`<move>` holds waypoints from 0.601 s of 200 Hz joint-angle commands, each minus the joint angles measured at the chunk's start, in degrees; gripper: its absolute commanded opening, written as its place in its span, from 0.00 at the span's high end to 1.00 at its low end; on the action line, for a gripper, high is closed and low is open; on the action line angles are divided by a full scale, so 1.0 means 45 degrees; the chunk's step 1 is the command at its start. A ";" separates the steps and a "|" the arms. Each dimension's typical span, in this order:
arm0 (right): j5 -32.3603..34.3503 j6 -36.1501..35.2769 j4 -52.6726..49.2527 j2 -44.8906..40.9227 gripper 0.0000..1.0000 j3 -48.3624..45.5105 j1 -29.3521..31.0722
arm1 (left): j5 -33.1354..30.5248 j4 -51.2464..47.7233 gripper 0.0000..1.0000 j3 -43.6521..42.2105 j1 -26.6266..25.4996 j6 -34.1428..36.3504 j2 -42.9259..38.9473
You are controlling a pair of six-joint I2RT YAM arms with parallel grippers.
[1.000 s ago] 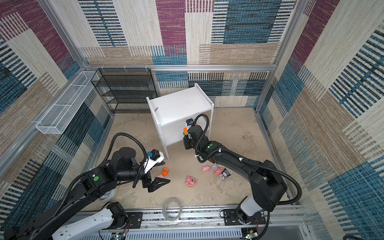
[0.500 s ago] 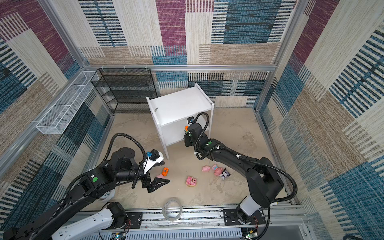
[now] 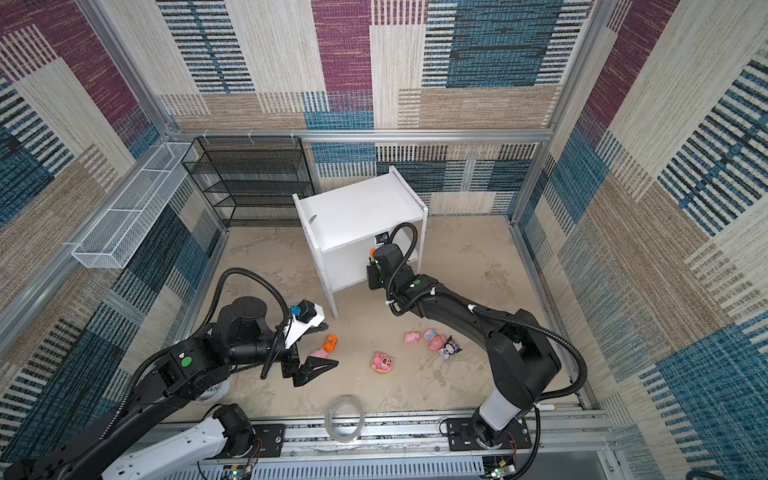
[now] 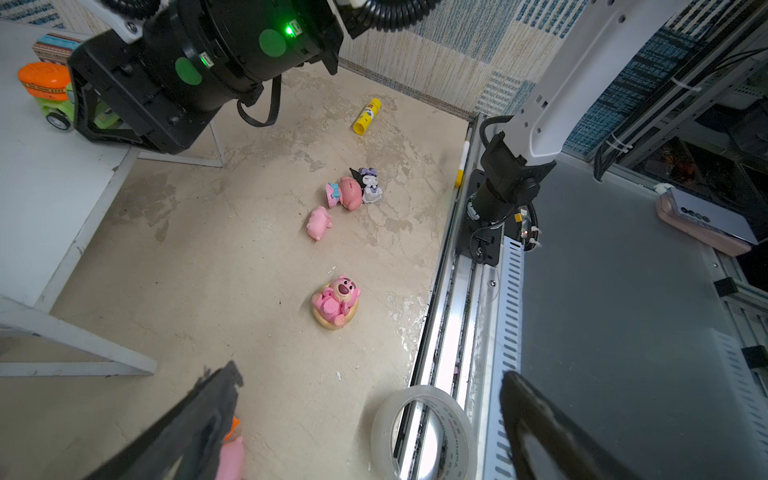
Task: Place and organize the plastic toys onto the shelf
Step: 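Carry the orange-and-green car with the right gripper over the cart's top shelf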
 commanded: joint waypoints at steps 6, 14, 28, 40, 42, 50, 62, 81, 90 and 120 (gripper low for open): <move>-0.0001 0.0088 0.0293 0.0116 0.75 0.0211 -0.0059 | 0.0038 0.0195 0.01 -0.0013 0.0005 0.0140 -0.0032; -0.0027 0.0078 0.0293 0.0144 0.75 0.0260 -0.0078 | 0.0013 0.0202 0.01 -0.0026 0.0004 0.0139 -0.0034; -0.0007 0.0052 0.0275 0.0174 0.75 0.0324 -0.0098 | 0.0027 0.0203 0.01 -0.0029 0.0005 0.0140 -0.0013; 0.0022 0.0049 0.0273 0.0194 0.75 0.0359 -0.0136 | 0.0016 0.0212 0.01 -0.0029 0.0004 0.0141 0.0003; 0.0023 0.0049 0.0273 0.0194 0.75 0.0366 -0.0147 | 0.0003 0.0205 0.01 -0.0025 0.0004 0.0140 -0.0004; -0.0004 0.0021 0.0302 0.0217 0.75 0.0370 -0.0172 | 0.0021 0.0203 0.01 -0.0022 0.0004 0.0141 0.0009; -0.0034 0.0000 0.0299 0.0286 0.75 0.0436 -0.0214 | 0.0016 0.0208 0.01 -0.0030 0.0004 0.0140 0.0010; -0.0047 -0.0029 0.0297 0.0368 0.75 0.0524 -0.0269 | 0.0018 0.0189 0.01 -0.0030 0.0004 0.0140 0.0008; -0.0057 -0.0053 0.0339 0.0407 0.75 0.0542 -0.0291 | 0.0015 0.0202 0.01 -0.0019 0.0004 0.0140 0.0022; -0.0040 -0.0049 0.0313 0.0463 0.75 0.0608 -0.0369 | 0.0018 0.0209 0.01 -0.0030 0.0016 0.0159 0.0007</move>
